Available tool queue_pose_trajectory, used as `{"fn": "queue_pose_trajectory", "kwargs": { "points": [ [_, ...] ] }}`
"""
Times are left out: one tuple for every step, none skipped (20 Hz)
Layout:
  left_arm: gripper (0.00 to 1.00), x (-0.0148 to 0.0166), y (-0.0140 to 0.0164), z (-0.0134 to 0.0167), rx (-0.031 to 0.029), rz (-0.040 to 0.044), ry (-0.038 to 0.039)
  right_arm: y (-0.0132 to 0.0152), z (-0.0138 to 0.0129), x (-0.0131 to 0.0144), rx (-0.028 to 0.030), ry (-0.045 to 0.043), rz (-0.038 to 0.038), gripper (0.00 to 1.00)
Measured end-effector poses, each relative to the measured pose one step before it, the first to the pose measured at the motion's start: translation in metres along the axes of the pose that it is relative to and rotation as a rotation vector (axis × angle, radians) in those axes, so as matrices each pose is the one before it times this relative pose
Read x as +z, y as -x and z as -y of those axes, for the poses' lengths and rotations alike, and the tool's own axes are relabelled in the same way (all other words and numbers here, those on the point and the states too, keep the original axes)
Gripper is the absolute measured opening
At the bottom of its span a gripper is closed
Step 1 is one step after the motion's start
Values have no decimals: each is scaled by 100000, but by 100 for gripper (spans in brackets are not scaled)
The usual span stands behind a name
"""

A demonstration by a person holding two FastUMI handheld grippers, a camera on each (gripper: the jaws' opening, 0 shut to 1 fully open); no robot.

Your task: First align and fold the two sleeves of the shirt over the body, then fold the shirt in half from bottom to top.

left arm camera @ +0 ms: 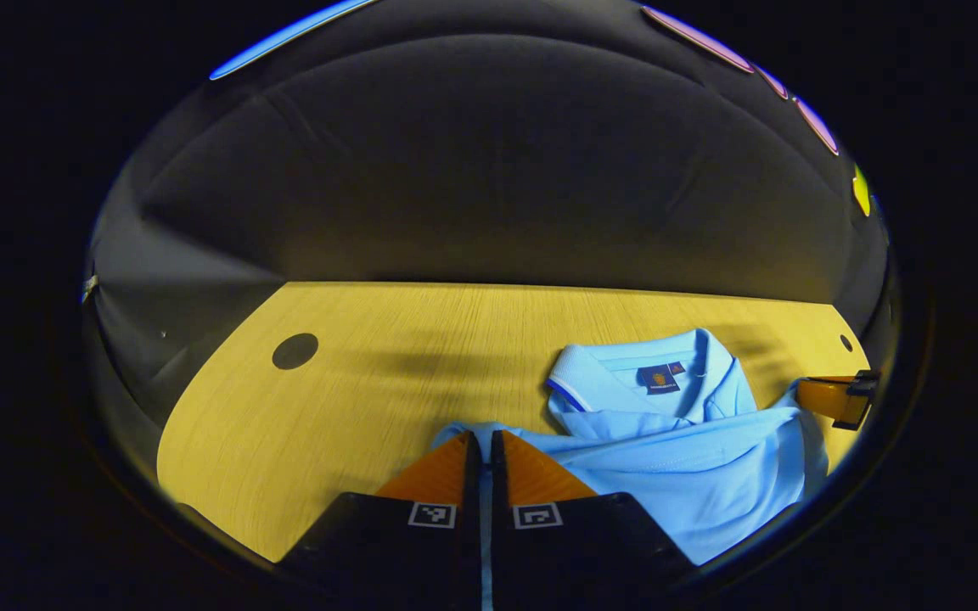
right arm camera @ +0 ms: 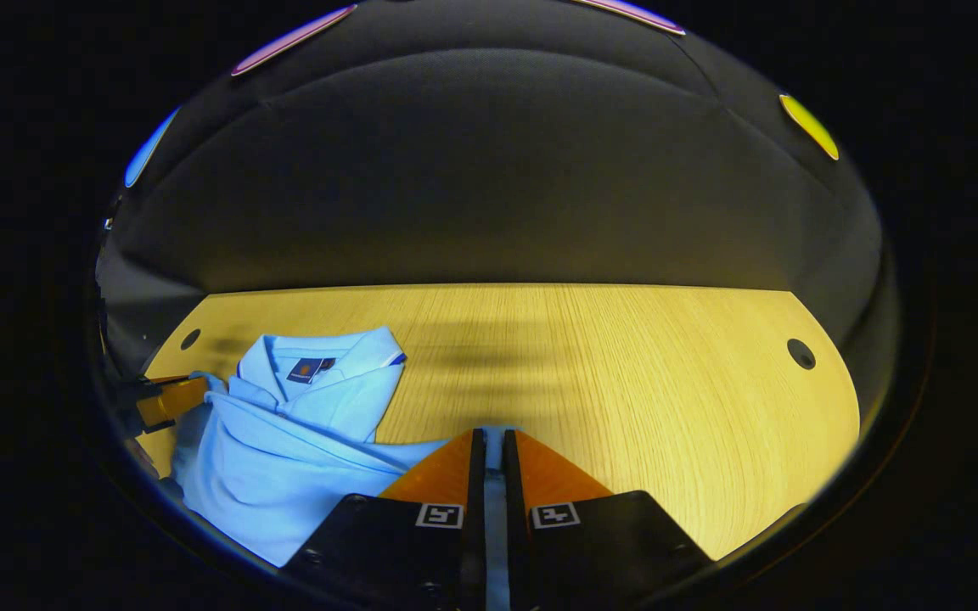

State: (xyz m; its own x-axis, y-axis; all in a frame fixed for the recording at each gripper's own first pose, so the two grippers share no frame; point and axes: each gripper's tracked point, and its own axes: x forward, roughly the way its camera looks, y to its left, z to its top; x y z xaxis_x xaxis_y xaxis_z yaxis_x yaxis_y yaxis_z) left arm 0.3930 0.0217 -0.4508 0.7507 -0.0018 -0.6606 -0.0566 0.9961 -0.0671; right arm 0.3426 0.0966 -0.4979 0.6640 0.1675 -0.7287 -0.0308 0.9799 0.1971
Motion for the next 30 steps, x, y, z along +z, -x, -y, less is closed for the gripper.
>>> {"fn": "queue_pose_trajectory", "kwargs": {
  "points": [
    [11, 86, 76, -2, 184, 91, -372, 66, 8, -198, -213, -703, -587, 17],
    [11, -66, 118, -7, 182, -37, -149, 25, 0, -109, -355, -527, -628, 25],
    [14, 110, 112, 43, 129, 225, 206, -57, 105, -153, -316, -393, -419, 30],
    [28, 85, 193, 74, -333, 250, 603, 129, 185, 3, -313, -296, -151, 35],
    [43, 92, 42, -33, 443, 217, 167, 187, 114, 60, 52, -351, -223, 41],
    [57, 57, 117, -10, -169, 301, -29, 109, 203, 4, -552, -243, -125, 55],
    [71, 167, 269, 93, 57, 380, -363, 24, 186, 133, -620, -180, 944, 66],
    [79, 135, 166, -47, 235, 474, -490, 245, 128, 267, -388, -500, 1129, 77],
    [79, 305, 239, -6, 311, 931, -325, 308, 148, 91, -239, -853, 815, 81],
    [84, 140, 390, 120, -169, 567, -143, 331, 84, 63, -313, -866, 388, 85],
    [94, 328, 484, 133, 103, 1085, -602, 404, 109, 86, -52, -764, 538, 93],
    [99, 212, 549, -11, -63, 1220, -927, 579, 41, 132, 182, -644, 612, 98],
    [98, 192, 742, 235, -591, 1158, -879, 660, -111, 227, 705, -646, 1317, 99],
    [98, 222, 973, 262, -487, 1322, -1074, 823, -185, 213, 969, -418, 1089, 98],
    [98, 269, 927, 162, -267, 1585, -1252, 970, -278, 243, 1270, -170, 1487, 98],
    [98, 199, 1060, 208, -295, 1540, -1013, 1075, -301, 482, 1269, 1447, 2019, 98],
    [98, 354, 1069, 193, -362, 1629, -795, 1050, -143, 444, 588, 2487, 2112, 98],
    [98, 249, 1074, 213, -433, 1382, -700, 1252, -176, 510, 231, 2528, 1937, 98],
    [98, 360, 1178, 81, -114, 1355, -492, 1280, -525, 383, 910, 1994, 1824, 99],
    [98, 355, 1364, 122, 95, 1329, 117, 1432, -547, 633, 747, 2141, 2555, 98],
    [97, 609, 1487, 250, -493, 1947, 754, 1582, -461, 664, 632, 2647, 2705, 98],
    [97, 501, 1626, 329, -639, 1887, 508, 1700, -606, 783, 943, 2150, 2380, 98],
    [97, 527, 1703, 279, -625, 1845, -165, 1750, -1075, 666, 2183, 1456, 2275, 98],
    [97, 679, 1820, 188, -120, 2266, -420, 1851, -958, 813, 2024, 1387, 2401, 98],
    [97, 703, 1898, 333, -754, 1793, -181, 1933, -788, 964, 1789, 955, 2362, 98],
    [97, 611, 2214, 346, -273, 2018, 377, 1768, -721, 714, 1293, 469, 1946, 98],
    [97, 628, 2072, 480, -1062, 1772, 1036, 1844, -648, 708, 1118, -164, 2303, 98],
    [97, 247, 2246, 427, -715, 927, 780, 2118, -448, 817, 691, -415, 1911, 98],
    [97, 315, 2335, 252, -385, 1158, 60, 1849, -405, 405, 663, -188, 1051, 98],
    [97, 94, 2442, 8, 22, 797, -353, 1809, -333, 358, 456, -793, 825, 98]
  ]
}}
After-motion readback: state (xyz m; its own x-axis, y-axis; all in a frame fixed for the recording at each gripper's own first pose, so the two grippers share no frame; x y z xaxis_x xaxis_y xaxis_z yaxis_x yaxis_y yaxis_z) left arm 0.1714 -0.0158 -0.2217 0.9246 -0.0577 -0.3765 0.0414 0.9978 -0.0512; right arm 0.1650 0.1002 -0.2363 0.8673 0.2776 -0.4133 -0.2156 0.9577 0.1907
